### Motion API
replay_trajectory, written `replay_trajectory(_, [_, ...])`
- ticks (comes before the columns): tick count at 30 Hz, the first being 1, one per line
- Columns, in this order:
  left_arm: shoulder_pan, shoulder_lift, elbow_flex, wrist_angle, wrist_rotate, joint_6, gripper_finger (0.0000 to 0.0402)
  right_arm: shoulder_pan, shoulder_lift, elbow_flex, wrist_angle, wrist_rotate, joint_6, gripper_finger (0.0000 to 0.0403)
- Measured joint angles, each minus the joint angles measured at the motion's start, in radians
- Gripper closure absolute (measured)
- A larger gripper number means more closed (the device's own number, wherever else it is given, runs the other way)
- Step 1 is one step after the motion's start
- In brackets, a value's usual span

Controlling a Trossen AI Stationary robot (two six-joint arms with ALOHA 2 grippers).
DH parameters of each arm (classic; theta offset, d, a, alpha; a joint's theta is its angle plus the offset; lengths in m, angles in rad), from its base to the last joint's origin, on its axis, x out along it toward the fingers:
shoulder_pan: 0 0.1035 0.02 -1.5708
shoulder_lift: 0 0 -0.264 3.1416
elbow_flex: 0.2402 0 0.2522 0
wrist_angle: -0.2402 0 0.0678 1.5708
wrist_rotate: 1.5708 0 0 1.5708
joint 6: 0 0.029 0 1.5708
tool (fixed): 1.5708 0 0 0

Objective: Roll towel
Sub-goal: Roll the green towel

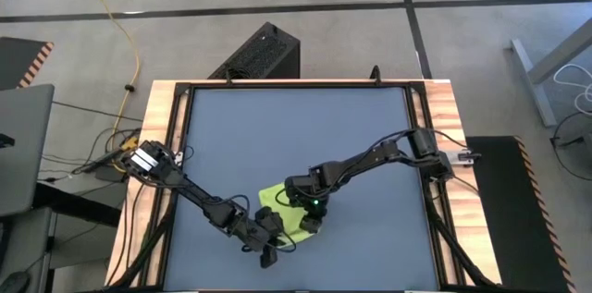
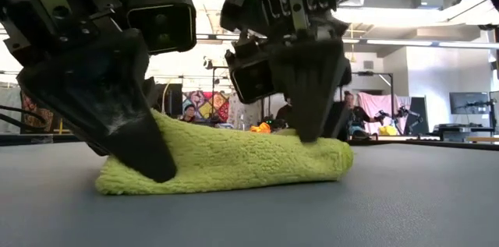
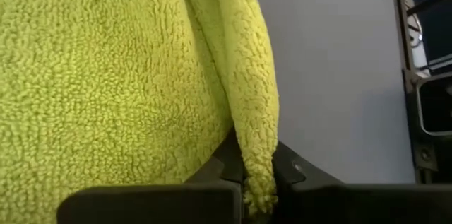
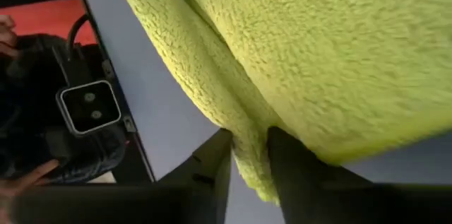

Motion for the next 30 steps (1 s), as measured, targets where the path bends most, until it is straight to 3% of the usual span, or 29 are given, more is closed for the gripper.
replay_trajectory(5, [-0.003,-0.001,0.000,-0.001,0.033,-0.013,0.0400,-0.012,-0.046,0.025,-0.065,-0.022,-0.040,0.0223])
replay_trajectory(8, [-0.008,-0.001,-0.028,0.057,0.033,-0.033,0.0401,-0.007,-0.109,0.027,-0.097,0.028,-0.101,0.0206])
replay_trajectory(15, [-0.019,-0.008,-0.209,0.425,0.010,-0.125,0.0401,0.161,-0.200,0.028,-0.052,0.414,-0.487,0.0205])
replay_trajectory(18, [-0.018,-0.007,-0.235,0.455,0.016,-0.151,0.0401,0.245,-0.183,0.028,0.000,0.567,-0.619,0.0212])
replay_trajectory(21, [-0.019,-0.007,-0.238,0.454,0.031,-0.154,0.0401,0.278,-0.160,0.028,0.026,0.738,-0.624,0.0222])
replay_trajectory(24, [-0.019,-0.006,-0.239,0.436,0.039,-0.156,0.0401,0.261,-0.134,0.024,0.055,0.751,-0.562,0.0234])
replay_trajectory(30, [-0.020,-0.005,-0.239,0.415,0.052,-0.166,0.0401,0.242,-0.104,-0.008,0.067,0.659,-0.455,0.0252])
